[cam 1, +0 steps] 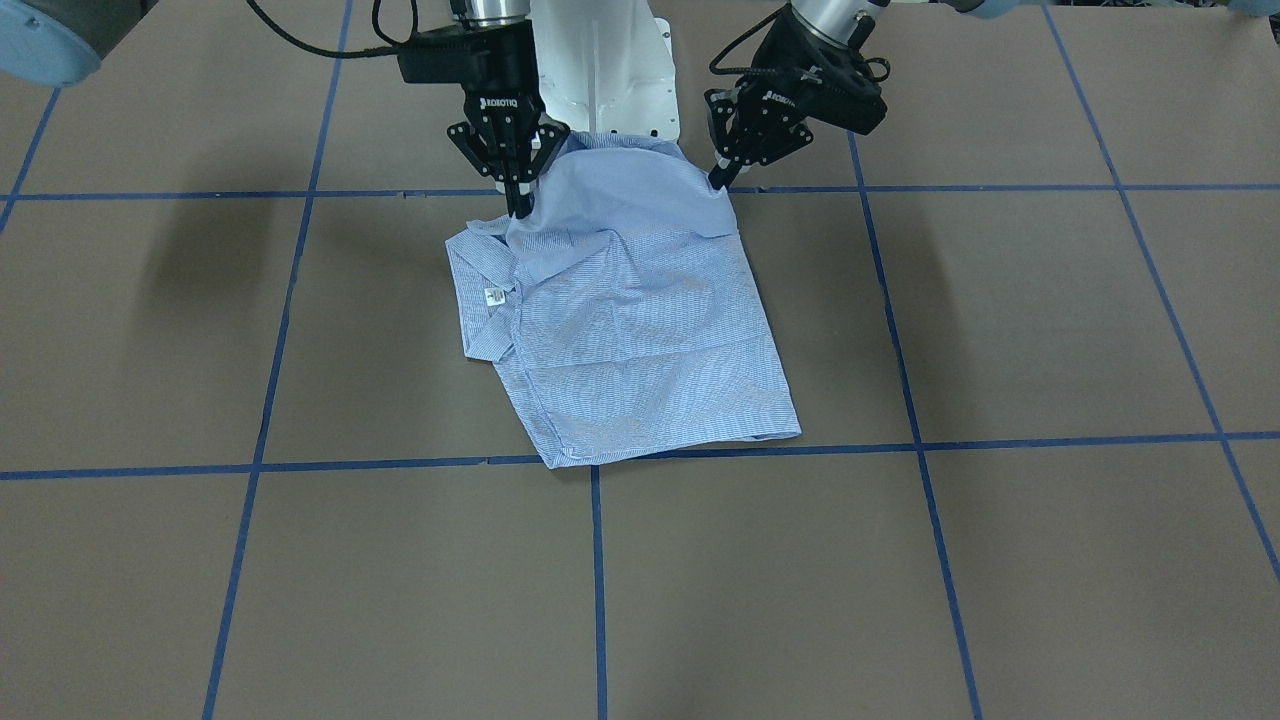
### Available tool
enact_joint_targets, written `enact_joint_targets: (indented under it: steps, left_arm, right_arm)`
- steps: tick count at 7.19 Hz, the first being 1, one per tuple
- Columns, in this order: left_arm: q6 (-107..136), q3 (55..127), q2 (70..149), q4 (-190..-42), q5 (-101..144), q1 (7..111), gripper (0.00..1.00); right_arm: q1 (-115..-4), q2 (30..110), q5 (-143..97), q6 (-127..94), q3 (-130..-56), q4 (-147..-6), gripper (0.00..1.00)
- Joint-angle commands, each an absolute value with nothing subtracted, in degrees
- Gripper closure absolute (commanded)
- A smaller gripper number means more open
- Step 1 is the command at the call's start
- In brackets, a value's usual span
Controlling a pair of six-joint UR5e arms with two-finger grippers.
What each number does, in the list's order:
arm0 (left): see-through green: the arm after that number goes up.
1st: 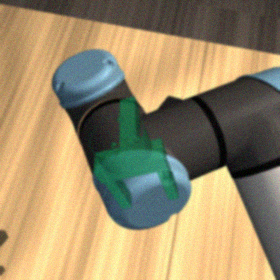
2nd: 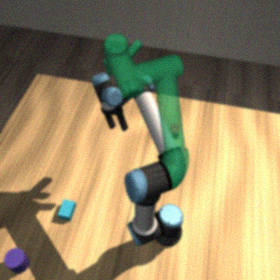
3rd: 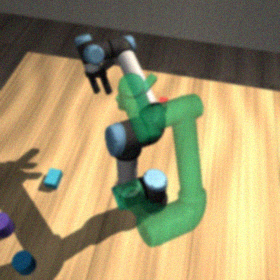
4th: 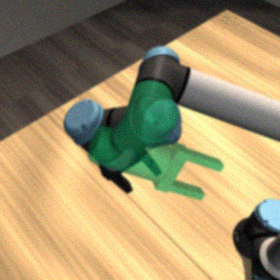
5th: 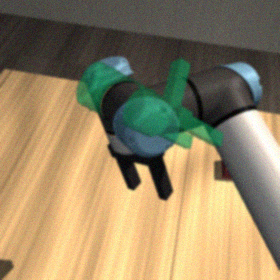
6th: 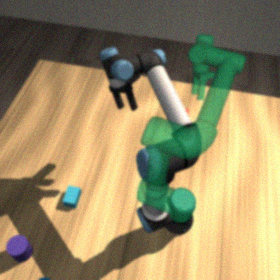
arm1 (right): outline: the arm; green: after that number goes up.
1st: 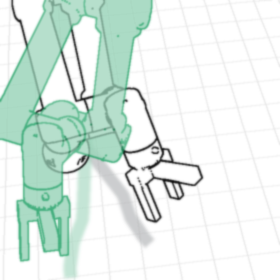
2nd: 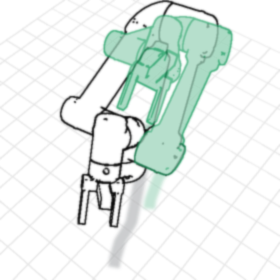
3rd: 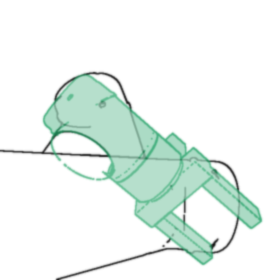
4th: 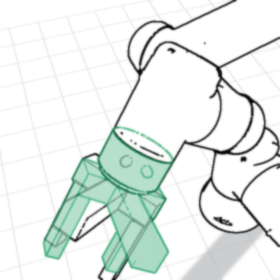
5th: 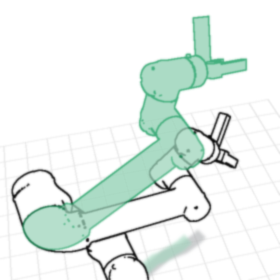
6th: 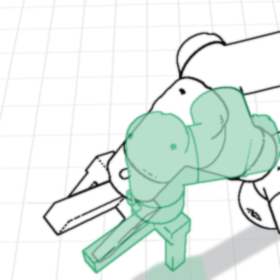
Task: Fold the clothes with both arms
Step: 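Lift and fold the shirt in half away from the robot with both grippers, then release the folded shirt and raise the left gripper away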
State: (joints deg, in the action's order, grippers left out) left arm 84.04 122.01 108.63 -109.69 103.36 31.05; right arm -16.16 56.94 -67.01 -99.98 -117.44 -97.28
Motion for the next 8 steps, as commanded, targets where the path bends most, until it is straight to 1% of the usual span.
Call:
enact_joint_targets:
  steps: [1, 2, 3, 5, 6, 8]
  left_arm:
    - [79.1, 115.3, 111.4, -109.8, 103.3, 34.9, 1.0]
    - [77.8, 111.8, 113.4, -110.0, 100.7, 35.3, 1.0]
    - [75.6, 106.8, 115.5, -110.5, 99.2, 35.5, 1.0]
    - [74.7, 98.4, 116.6, -116.7, 99.1, 35.9, 1.0]
    - [74.5, 95.1, 116.7, -119.9, 99.1, 36.4, 1.0]
    - [70.9, 89.1, 119.4, -120.4, 99.1, 38.1, 1.0]
  right_arm:
    - [-21.9, 52.5, -70.1, -97.0, -106.1, -91.7, 1.0]
    - [-23.6, 50.4, -71.2, -96.1, -100.7, -89.0, 1.0]
    - [-25.0, 48.3, -72.1, -95.1, -94.8, -85.3, 1.0]
    - [-27.2, 44.1, -73.7, -93.4, -82.1, -76.5, 1.0]
    - [-27.4, 43.4, -73.9, -93.2, -78.6, -74.2, 1.0]
    - [-27.9, 43.4, -74.4, -92.2, -76.7, -73.8, 1.0]
